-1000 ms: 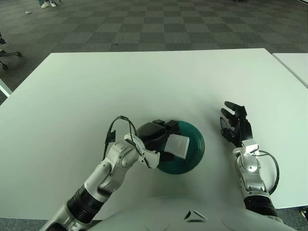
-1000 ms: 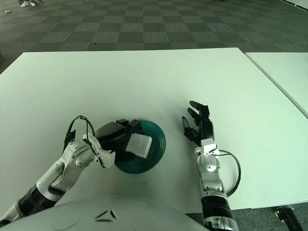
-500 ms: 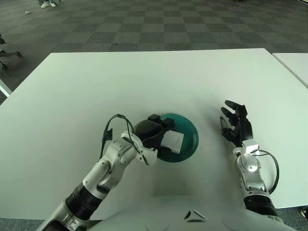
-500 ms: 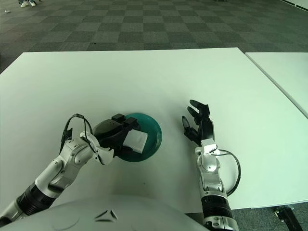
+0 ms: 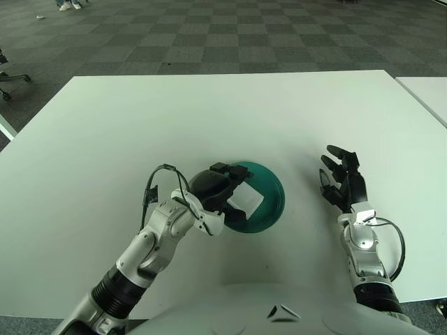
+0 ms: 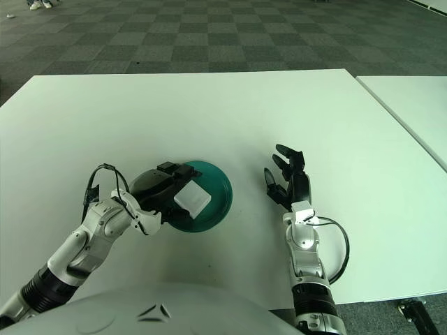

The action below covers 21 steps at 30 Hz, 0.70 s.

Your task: Put the charger into the plate.

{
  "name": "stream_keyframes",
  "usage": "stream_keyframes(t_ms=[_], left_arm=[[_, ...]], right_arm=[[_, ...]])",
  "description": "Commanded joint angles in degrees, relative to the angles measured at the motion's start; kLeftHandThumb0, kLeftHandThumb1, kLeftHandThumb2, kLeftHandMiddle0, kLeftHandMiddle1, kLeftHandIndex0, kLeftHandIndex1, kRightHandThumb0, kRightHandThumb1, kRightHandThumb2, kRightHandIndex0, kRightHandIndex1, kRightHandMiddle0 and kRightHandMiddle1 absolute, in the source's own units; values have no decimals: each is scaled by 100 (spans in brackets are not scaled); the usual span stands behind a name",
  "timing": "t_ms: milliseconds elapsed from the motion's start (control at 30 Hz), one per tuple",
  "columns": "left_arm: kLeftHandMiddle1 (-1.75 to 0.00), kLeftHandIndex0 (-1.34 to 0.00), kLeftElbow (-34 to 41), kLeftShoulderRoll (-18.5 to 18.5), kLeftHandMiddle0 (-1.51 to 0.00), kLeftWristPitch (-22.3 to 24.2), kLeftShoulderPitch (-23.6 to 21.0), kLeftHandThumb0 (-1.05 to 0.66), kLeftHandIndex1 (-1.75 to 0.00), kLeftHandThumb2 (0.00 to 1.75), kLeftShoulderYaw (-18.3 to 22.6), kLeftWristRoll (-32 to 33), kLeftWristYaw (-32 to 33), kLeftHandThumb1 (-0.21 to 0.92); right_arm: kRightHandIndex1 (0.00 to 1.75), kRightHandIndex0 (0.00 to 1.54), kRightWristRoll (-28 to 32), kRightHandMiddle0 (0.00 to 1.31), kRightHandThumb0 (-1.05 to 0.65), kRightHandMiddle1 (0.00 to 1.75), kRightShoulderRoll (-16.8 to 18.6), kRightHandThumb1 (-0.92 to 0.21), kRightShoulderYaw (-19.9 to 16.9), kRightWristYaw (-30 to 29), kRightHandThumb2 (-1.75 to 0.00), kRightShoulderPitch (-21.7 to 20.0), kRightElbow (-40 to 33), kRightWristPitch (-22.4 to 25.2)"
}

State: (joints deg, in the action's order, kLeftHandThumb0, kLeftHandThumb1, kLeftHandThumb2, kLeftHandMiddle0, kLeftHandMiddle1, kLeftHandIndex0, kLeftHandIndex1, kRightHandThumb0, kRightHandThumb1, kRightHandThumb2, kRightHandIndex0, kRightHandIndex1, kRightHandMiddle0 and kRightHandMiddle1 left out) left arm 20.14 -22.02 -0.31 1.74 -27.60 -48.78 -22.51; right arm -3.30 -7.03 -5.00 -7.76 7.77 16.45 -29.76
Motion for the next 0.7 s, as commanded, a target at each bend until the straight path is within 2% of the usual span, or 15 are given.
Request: stream_keyframes(t_ms=[0,300,433,667], left_arm=[[-11,0,106,-43,-26,-145,46,-105,-67,65,192,56,300,92],[-9,0,274,6,-26,-196,124,-105,-70,64,354,175,484,92],[-5,0,423,-5,-21,-235,176,-105,-61,66,437,189,522,92],[-1,0,584,29,-6,-299,147,-105,-27,66,628,119,741,92]], right_arm=[[25,39,-265,0,-59,90,305,-92,239,-82,-54,651,1268,-151],[26,39,-305,0,-58,89,332,-92,284,-123,-54,717,1146,-102],[27,39,-333,0,-59,90,333,-92,299,-144,-55,761,1072,-46],[27,37,-375,0,-57,89,338,-92,340,-171,-54,853,909,-4]])
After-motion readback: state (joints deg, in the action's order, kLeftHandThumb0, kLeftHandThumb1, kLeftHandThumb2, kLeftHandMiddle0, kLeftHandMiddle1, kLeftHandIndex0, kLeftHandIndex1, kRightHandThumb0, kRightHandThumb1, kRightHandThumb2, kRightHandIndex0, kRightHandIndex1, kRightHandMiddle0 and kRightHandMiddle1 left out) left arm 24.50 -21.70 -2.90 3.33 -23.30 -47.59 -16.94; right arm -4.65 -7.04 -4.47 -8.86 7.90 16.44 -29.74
